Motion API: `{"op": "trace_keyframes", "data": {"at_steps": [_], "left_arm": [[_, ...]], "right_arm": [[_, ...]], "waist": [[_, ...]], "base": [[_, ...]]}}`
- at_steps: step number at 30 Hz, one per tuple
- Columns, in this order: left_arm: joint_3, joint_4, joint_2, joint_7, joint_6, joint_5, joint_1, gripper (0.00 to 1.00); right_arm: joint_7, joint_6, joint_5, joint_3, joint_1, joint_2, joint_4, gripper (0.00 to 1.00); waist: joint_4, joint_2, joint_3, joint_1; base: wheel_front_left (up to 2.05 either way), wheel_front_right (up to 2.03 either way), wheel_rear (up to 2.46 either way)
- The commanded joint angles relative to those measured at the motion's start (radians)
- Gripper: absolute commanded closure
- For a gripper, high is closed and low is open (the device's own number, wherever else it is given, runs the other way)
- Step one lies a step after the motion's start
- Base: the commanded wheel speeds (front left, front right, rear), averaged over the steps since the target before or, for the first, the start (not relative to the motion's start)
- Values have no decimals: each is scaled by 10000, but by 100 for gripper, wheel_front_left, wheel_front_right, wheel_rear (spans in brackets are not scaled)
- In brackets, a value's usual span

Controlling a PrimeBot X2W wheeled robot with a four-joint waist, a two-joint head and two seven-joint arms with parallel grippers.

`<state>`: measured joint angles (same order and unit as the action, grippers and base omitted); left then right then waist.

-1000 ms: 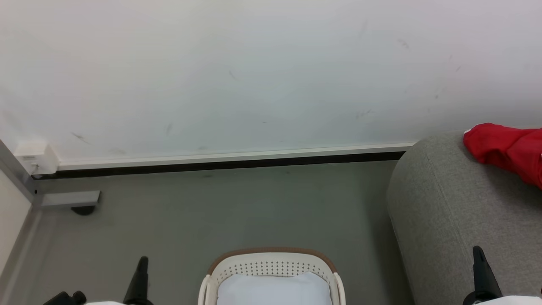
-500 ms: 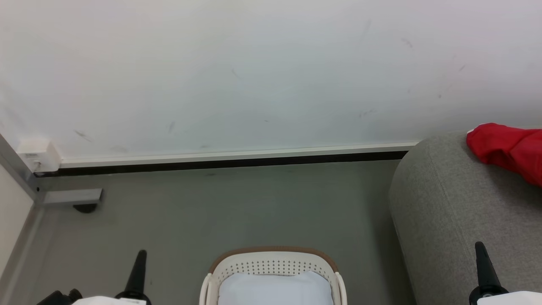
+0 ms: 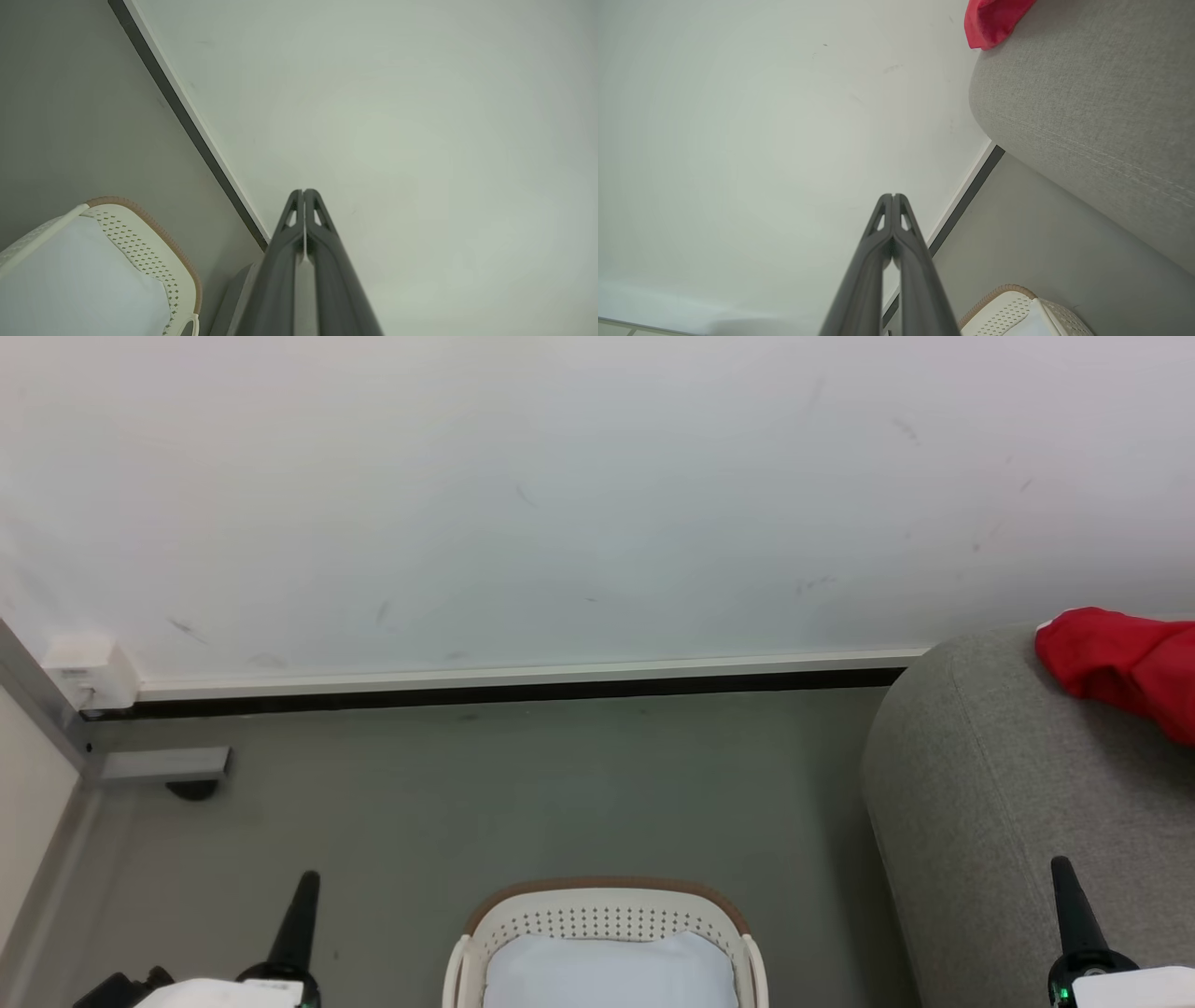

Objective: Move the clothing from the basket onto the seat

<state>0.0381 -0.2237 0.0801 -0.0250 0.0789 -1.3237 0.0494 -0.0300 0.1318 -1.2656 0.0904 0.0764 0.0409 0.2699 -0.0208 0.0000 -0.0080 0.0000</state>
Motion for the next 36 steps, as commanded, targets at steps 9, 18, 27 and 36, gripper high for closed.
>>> {"op": "trace_keyframes", "data": {"at_steps": [9,18,27,36], "left_arm": [[229,-34,-56,-217,176,-784,277,100],[390,-92,-118,-423,281,-1426,379,100],[525,-143,-179,-609,383,-2032,491,100],[667,-195,-228,-777,484,-2584,579,100]], "right_arm": [[-221,-15,-977,87,219,111,-135,100],[-435,-16,-1726,138,267,119,-181,100],[-603,-18,-2419,185,299,122,-224,100],[-748,-19,-3069,233,342,127,-264,100]], "waist": [[44,0,23,0],[88,0,47,0],[131,0,70,0],[175,0,94,0]], "base": [[0,0,0],[0,0,0],[0,0,0],[0,0,0]]}}
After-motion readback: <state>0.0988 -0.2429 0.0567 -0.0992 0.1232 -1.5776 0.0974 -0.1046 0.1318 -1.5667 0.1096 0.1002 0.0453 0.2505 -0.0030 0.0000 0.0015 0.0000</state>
